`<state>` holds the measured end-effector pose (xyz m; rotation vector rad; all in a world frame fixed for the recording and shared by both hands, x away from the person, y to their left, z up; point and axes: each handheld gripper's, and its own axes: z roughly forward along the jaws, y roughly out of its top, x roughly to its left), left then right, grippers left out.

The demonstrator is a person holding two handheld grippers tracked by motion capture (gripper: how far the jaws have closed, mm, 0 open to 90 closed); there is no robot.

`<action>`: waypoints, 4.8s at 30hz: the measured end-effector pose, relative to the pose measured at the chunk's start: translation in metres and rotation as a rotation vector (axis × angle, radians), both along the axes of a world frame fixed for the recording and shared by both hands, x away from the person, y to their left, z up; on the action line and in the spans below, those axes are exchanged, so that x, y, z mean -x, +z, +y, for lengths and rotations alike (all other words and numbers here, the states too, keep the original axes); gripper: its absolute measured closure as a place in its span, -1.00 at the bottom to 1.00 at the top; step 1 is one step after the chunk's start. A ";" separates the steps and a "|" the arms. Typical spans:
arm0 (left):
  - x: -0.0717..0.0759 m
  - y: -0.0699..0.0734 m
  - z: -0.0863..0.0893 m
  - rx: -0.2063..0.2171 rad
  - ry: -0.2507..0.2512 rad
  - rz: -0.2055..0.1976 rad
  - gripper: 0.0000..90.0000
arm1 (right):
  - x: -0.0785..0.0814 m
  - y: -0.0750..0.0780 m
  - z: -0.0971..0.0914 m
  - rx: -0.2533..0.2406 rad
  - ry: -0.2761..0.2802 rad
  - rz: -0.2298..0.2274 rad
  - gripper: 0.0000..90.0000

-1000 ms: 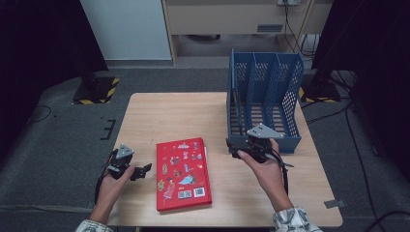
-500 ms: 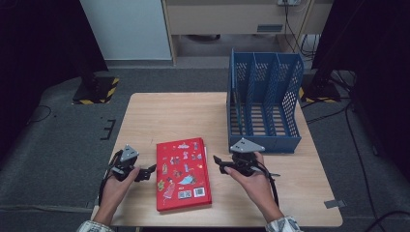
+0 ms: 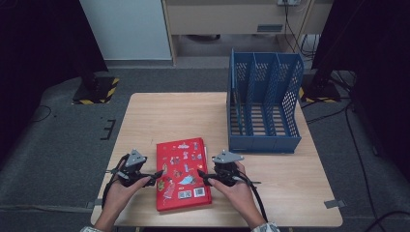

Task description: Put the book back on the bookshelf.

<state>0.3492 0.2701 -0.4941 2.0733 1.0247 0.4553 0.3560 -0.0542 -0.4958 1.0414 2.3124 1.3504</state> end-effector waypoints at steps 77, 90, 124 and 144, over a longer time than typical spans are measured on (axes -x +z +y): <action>-0.014 -0.014 -0.037 0.040 -0.146 0.125 -0.82 | -0.026 -0.031 -0.012 -0.081 0.034 0.198 -0.68; -0.013 -0.015 -0.038 0.052 -0.155 0.133 -0.82 | -0.032 -0.038 -0.007 -0.148 0.062 0.262 -0.70; -0.011 -0.014 -0.033 0.099 -0.150 0.139 -0.82 | -0.036 -0.012 -0.002 -0.146 0.054 0.246 -0.50; -0.012 -0.013 -0.031 0.115 -0.154 0.125 -0.92 | -0.040 0.010 0.010 -0.117 0.072 0.242 -0.46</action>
